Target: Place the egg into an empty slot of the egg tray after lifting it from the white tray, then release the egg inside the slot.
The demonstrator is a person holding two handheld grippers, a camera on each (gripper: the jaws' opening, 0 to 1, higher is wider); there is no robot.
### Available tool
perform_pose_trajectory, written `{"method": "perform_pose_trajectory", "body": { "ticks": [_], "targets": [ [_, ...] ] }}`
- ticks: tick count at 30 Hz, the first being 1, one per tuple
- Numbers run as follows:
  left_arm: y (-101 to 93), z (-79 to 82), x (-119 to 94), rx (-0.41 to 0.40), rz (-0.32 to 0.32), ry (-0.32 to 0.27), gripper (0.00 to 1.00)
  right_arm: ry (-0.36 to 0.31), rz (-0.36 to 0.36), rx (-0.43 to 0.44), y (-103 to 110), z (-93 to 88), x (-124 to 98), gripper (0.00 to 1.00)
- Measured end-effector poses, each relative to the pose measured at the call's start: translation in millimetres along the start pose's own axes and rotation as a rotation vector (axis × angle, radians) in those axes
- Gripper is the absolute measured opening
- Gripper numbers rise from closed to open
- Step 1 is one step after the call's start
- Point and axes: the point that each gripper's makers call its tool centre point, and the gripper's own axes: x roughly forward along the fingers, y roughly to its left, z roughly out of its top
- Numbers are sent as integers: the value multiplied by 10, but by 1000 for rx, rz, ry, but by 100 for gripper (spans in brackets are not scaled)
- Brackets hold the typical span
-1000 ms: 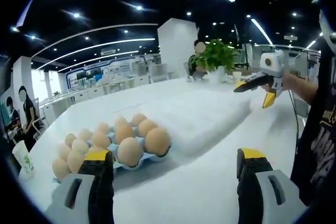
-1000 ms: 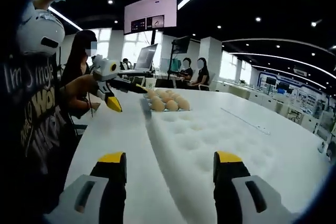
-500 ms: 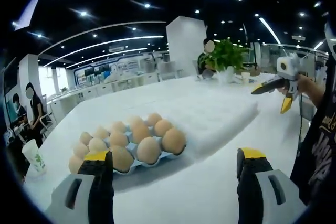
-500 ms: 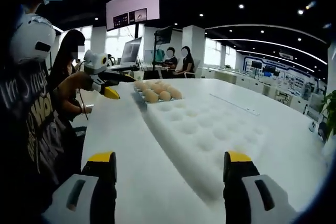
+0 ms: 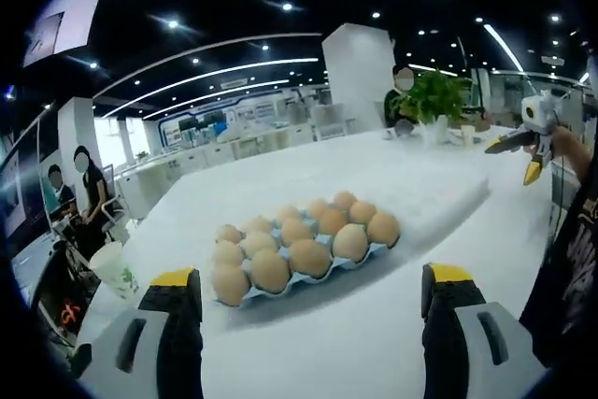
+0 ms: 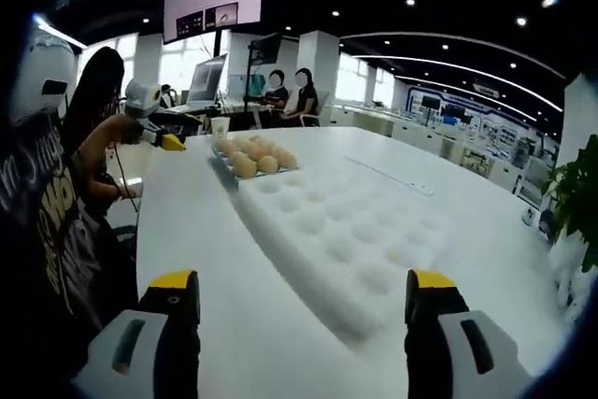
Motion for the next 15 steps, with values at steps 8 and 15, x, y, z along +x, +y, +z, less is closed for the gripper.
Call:
{"method": "perform_pose_trajectory", "body": {
  "ticks": [8,15],
  "targets": [
    [-48,-74,-8,-25,6,9,100,-40,-84,83,-107,22,-19,98],
    [-58,-93,-38,-43,7,11,100,10,-116,76,-166,-24,-22,98]
  ]
}}
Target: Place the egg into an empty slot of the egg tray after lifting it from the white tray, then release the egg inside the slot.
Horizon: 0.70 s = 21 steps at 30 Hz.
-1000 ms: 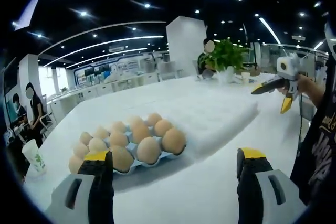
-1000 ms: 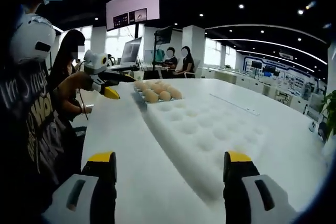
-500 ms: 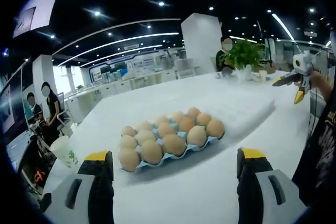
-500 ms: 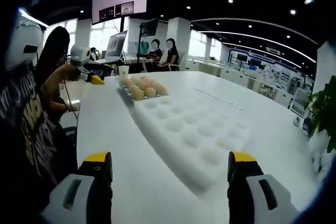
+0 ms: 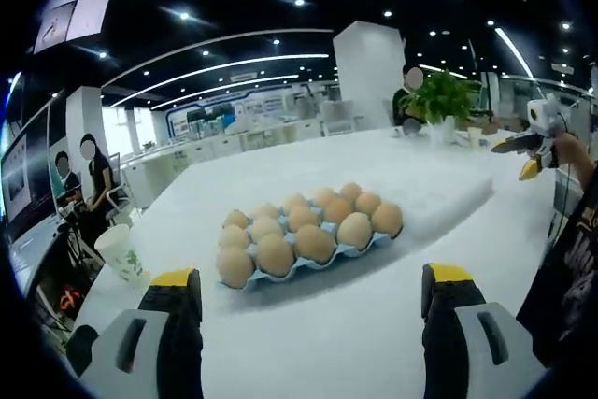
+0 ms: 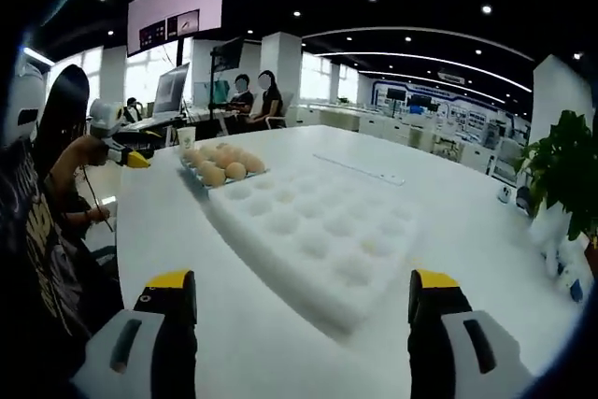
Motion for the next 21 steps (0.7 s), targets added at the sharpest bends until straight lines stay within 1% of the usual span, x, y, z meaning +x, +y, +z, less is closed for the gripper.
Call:
{"method": "perform_pose_trajectory", "body": {
  "ticks": [5,8,10,11,12,15,21],
  "targets": [
    [21,1,9,-4,2,4,100,-5,-27,-11,-60,54,-17,99],
    [43,15,74,3,2,6,100,-3,-32,-3,-76,58,9,99],
    [80,-12,91,37,19,43,99,16,-24,-15,-65,24,30,99],
    [70,-48,89,70,10,71,99,18,-23,-17,-65,20,32,99],
    [74,-61,96,71,13,82,99,22,-19,-20,-59,12,35,99],
    [106,-53,110,69,25,76,100,35,0,-26,-44,-26,39,99],
    [150,-52,131,52,47,74,100,61,-6,-21,-138,-89,64,99]
  ]
}}
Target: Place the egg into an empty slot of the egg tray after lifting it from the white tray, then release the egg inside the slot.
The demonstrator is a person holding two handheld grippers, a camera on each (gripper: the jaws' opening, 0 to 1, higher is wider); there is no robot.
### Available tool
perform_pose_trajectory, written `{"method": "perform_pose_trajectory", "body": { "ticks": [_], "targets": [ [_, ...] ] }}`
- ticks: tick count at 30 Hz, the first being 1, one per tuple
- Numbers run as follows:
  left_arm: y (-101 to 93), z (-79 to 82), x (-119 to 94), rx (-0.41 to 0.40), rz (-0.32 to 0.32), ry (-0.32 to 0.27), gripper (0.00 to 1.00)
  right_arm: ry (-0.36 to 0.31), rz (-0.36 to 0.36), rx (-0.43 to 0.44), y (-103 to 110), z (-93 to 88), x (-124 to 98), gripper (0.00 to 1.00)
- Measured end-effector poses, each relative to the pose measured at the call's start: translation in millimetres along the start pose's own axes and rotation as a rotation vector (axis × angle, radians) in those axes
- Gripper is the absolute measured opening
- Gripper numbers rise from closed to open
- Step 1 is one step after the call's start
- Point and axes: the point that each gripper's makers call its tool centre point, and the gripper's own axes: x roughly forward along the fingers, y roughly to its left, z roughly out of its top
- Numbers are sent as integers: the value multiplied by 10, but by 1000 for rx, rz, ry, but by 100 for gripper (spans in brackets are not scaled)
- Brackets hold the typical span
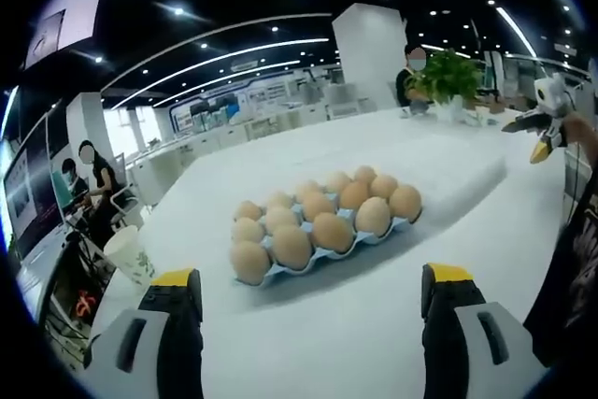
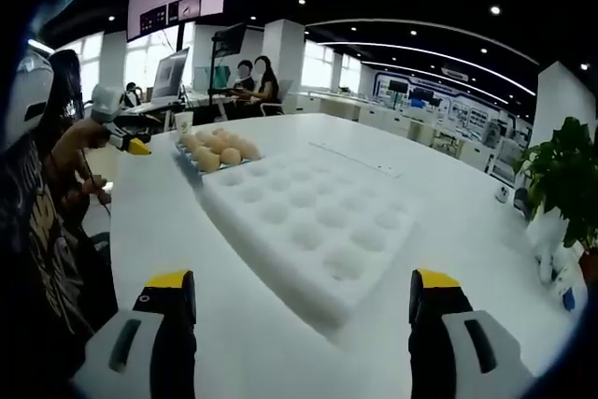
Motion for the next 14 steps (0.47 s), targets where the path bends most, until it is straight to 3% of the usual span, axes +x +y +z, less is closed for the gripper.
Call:
{"method": "perform_pose_trajectory", "body": {
  "ticks": [14],
  "targets": [
    [-100,10,143,-7,-37,7,100,30,7,-24,-4,-75,41,97]
  ]
}}
